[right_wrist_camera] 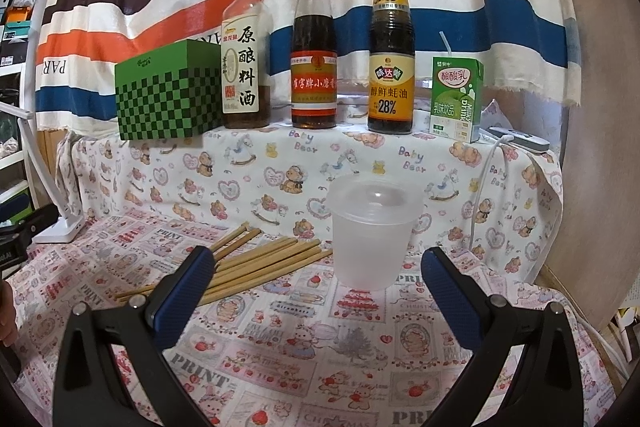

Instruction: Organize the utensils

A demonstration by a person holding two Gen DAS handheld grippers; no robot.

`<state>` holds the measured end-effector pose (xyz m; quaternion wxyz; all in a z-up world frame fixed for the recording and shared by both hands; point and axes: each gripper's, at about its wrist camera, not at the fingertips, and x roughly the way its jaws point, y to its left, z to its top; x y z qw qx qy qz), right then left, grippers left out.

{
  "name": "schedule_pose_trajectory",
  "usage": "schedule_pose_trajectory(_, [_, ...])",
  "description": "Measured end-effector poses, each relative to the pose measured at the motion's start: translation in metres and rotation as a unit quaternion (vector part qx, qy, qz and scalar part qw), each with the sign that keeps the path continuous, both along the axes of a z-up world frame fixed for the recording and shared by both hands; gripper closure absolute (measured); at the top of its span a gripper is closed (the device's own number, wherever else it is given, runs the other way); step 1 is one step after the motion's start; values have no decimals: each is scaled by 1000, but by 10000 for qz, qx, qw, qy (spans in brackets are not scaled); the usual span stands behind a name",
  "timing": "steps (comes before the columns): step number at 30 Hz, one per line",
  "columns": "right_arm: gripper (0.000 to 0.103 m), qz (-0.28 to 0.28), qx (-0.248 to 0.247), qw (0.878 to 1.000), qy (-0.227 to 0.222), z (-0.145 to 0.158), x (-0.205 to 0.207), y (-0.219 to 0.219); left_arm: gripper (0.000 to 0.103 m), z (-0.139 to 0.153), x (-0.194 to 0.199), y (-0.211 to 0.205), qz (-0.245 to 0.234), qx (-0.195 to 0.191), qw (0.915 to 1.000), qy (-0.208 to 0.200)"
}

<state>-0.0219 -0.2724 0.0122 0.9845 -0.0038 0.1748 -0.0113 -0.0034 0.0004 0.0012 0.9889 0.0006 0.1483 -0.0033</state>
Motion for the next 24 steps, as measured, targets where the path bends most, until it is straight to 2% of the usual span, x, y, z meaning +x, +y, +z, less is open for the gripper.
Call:
schedule_pose_trajectory(8, [0, 71, 20, 10000, 35, 0, 2, 0, 0, -2, 1, 2, 100, 7, 9999, 48])
schedule_pose_trajectory(12, [0, 46, 126, 9999, 92, -1, 5, -3, 0, -4, 6, 6, 148, -37, 9994, 296])
schedule_pose_trajectory(13, [0, 29, 189, 9998, 95, -1, 6, -5, 1, -4, 5, 6, 205, 6, 9994, 279])
schedule_pose_trajectory(15, [0, -58, 454, 9989, 82, -1, 8, -14, 5, -1, -8, 4, 133, 77, 9999, -73])
schedule_pose_trajectory(17, [0, -114, 837, 9962, 195, -4, 12, -25, 5, 2, -10, -2, 305, 337, 9988, -167])
schedule_pose_trajectory(19, [0, -76, 1033, 9933, 511, -6, 20, -32, 5, 4, -1, -4, 367, 325, 9987, 150])
schedule_pose_trajectory(21, [4, -61, 1120, 9913, 685, -7, 24, -37, 5, 7, 11, -5, 255, 43, 9980, 575])
schedule_pose_trajectory(22, [11, -49, 1165, 9907, 704, -7, 24, -39, 5, 8, 18, -6, 160, -131, 9962, 842])
schedule_pose_trajectory(24, [24, -93, 1211, 9899, 734, -5, 22, -42, 5, 11, 29, -13, 28, -197, 9925, 1209])
